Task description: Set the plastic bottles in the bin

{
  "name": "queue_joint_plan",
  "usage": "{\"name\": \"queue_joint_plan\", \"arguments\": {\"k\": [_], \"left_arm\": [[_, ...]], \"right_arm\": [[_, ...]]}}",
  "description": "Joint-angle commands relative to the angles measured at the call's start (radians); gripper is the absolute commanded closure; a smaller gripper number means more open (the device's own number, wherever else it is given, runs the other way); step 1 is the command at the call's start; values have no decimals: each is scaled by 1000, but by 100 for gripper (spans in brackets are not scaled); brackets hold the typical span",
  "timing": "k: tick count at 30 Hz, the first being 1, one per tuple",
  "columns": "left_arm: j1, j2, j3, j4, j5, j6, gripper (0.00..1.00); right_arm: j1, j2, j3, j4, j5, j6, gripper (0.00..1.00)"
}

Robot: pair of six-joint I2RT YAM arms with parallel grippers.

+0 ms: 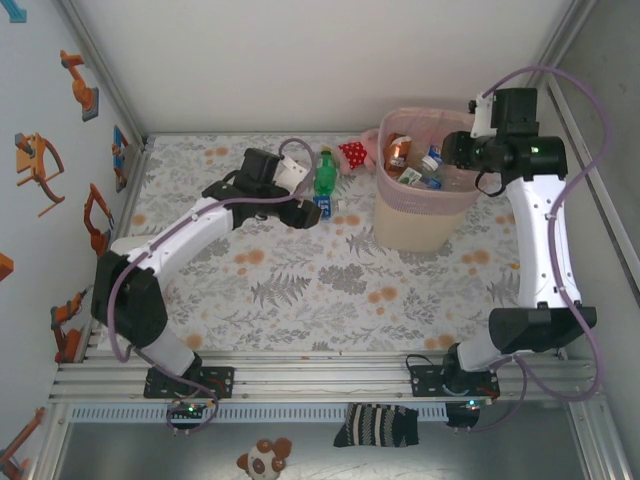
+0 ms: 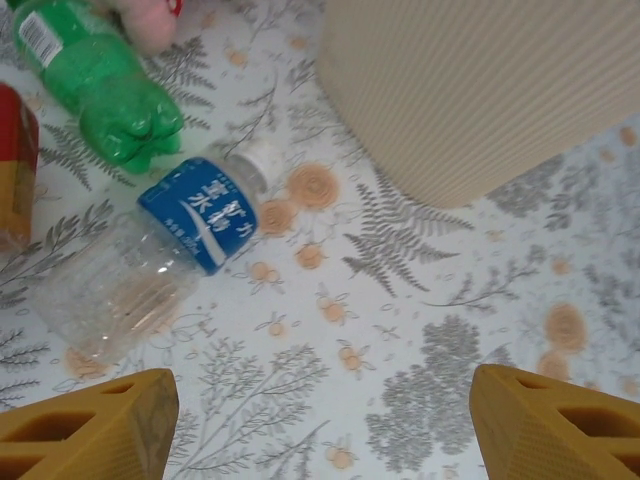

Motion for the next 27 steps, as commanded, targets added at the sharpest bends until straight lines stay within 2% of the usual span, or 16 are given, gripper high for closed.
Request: {"name": "queue_joint_plan", "arguments": {"k": [1,11,18,27], "left_arm": [[20,78,81,-103,-31,97,23],[60,349,321,-184,-47,199,18],[74,485,450,-214,-15,224,14],[74,547,459,-262,31,221,16]], "right_arm": [[5,-26,-23,15,-10,14,57],[5,-48,-37,11,-9,10,57],[5,-64,-42,5,-3,8,56],[5,-74,-48,-4,-7,10,56]]}}
